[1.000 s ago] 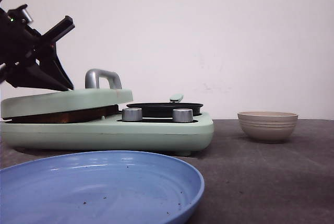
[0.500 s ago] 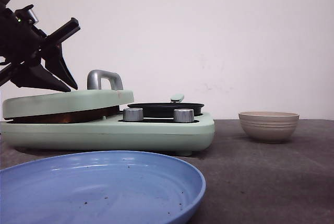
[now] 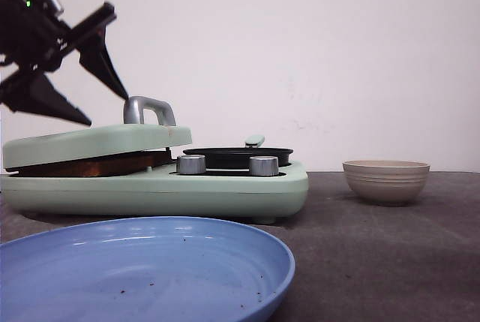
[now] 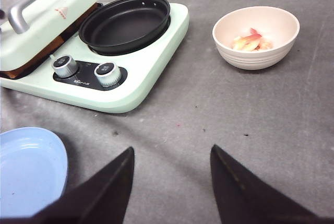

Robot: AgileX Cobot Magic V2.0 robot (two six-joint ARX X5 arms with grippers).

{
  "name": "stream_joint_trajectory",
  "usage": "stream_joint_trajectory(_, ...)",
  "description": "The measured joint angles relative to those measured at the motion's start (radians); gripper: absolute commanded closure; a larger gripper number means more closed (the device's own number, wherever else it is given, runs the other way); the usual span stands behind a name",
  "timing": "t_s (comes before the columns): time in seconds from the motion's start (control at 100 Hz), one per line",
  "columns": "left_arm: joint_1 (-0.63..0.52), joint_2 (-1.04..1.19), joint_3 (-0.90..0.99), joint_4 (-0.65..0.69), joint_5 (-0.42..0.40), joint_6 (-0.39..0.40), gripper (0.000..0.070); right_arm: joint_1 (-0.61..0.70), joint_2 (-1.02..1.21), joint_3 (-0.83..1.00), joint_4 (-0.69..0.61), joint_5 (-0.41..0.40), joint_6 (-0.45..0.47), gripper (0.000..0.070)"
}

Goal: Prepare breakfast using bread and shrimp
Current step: 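Release the lid handle and raise the left gripper away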

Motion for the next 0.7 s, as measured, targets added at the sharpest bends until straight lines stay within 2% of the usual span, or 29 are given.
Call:
stream_joint_trajectory(0.27,0.030,-0.198,0.007,-0.045,-0.056,0.125,0.0347,0.000,0.000,0.000,0.000,0.000,0.000,0.0423)
stream_joint_trajectory(0.48,0.050,-0.362,0.008,-0.094,-0.060,0.240,0.0347,0.000,0.000,0.000,0.000,0.000,0.000,0.0423)
stream_joint_trajectory(0.7,0.063,-0.502,0.008,-0.147,-0.063,0.309,0.0347,0.000,0.000,0.000,0.000,-0.001,0.005,0.0423)
